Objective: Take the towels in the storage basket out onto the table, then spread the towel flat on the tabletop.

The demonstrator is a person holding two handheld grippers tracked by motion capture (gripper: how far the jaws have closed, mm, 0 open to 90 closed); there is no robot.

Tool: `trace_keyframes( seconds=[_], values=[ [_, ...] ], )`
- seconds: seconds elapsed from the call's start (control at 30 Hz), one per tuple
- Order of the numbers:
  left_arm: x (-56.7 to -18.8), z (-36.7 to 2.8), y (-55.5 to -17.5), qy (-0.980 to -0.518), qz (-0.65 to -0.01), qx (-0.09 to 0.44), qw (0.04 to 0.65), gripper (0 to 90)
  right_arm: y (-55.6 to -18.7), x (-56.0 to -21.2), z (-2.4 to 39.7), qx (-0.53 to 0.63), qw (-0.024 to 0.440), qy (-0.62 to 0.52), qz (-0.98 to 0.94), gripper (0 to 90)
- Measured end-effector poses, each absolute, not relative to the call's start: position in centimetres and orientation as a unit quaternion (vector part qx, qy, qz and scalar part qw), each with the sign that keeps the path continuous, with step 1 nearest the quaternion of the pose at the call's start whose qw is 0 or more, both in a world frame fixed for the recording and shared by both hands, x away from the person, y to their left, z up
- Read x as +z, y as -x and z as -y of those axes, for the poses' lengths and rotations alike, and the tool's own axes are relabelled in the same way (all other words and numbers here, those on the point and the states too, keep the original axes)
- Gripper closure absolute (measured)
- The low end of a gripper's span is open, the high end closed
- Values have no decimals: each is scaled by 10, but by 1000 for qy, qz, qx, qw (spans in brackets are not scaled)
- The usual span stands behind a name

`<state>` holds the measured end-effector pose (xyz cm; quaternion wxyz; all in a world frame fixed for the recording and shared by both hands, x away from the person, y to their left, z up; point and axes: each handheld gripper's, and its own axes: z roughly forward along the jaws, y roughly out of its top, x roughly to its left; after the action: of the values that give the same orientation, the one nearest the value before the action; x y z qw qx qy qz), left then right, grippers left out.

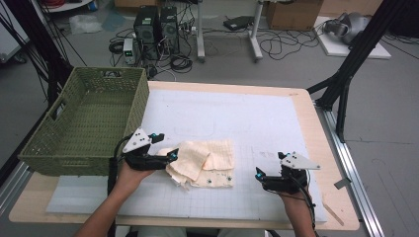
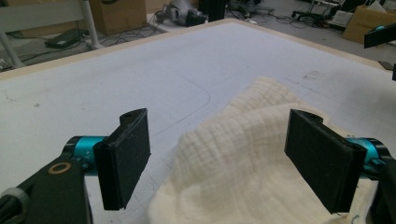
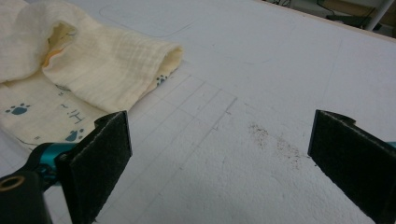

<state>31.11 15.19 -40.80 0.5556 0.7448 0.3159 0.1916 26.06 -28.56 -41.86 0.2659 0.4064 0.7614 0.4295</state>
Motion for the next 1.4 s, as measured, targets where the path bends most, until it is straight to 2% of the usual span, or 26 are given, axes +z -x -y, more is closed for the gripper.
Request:
trace_keyframes(
  seconds=[0.13, 0.83, 1.0, 1.03, 1.17, 1.4],
  values=[
    [-406, -154, -310, -740, -319, 196, 559, 202, -260, -419, 284, 427, 263, -404, -765, 54],
    [-402, -150, -311, -744, -309, 189, 561, 201, -259, -418, 283, 428, 267, -398, -766, 53],
    [-404, -143, -311, -763, -279, 168, 558, 278, -257, -418, 284, 428, 268, -397, -766, 54],
    [-405, -141, -311, -769, -271, 156, 557, 335, -258, -418, 284, 428, 269, -395, -768, 54],
    [-411, -131, -311, -793, -248, 123, 543, 380, -258, -419, 282, 424, 265, -393, -772, 54],
    [-422, -113, -308, -827, -228, 101, 504, 375, -258, -420, 280, 424, 262, -385, -777, 54]
  ],
)
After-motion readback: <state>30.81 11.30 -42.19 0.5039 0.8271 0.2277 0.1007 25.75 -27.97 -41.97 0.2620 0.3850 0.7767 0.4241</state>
